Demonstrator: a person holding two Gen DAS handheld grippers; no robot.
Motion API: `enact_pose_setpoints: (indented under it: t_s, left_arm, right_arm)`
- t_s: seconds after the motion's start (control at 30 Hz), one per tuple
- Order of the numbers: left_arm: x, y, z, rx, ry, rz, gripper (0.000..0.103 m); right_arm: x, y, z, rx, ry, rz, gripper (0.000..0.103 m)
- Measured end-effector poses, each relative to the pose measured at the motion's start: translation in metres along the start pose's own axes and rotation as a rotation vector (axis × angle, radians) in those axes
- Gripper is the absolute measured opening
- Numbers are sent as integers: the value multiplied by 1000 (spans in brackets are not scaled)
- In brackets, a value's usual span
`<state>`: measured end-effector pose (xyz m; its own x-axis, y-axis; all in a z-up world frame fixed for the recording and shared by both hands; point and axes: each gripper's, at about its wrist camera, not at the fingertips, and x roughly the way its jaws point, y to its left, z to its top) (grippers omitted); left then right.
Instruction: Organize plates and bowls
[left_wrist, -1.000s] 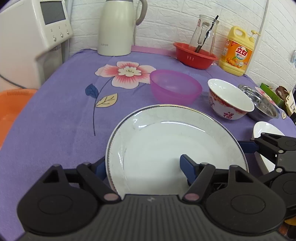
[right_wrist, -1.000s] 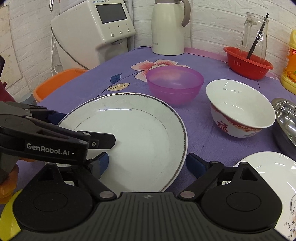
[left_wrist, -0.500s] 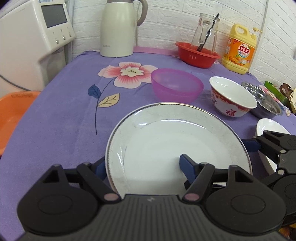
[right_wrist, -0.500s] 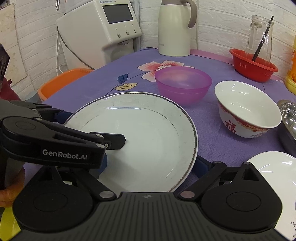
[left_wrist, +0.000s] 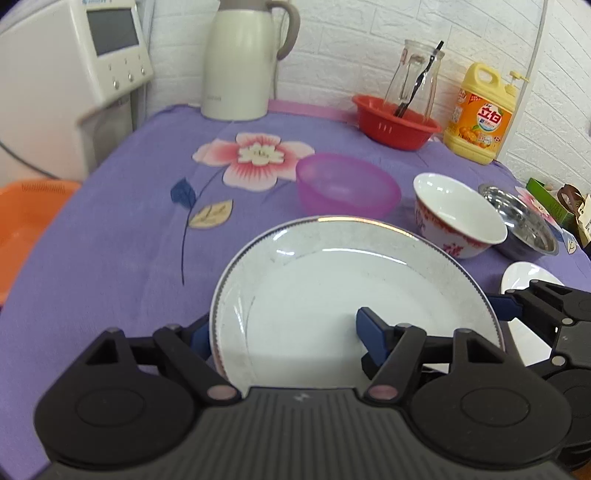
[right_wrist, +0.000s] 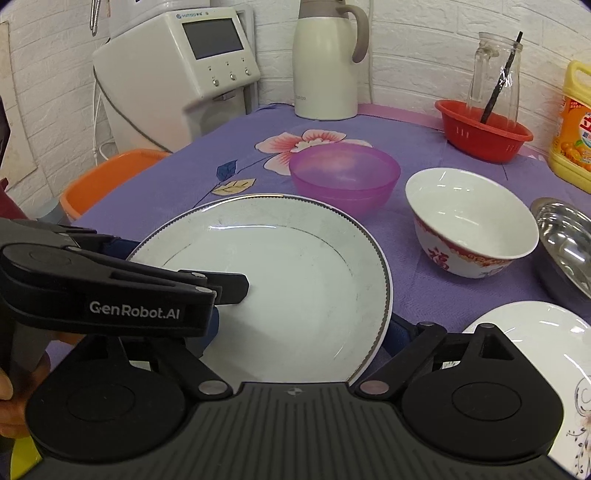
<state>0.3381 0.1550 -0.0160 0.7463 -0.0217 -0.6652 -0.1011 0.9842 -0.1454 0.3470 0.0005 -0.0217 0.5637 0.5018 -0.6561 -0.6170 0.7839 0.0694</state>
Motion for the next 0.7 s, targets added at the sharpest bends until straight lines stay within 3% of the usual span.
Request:
enact_pose_setpoints:
  t_s: [0.33, 0.7]
  left_arm:
    - [-50, -11, -13, 26, -59, -22, 69]
    - [-107, -25, -83, 35, -64, -51, 69]
  right_arm:
    - [-35, 9, -4, 35, -48, -13, 103]
    - [-92, 41, -60, 85, -34, -29, 103]
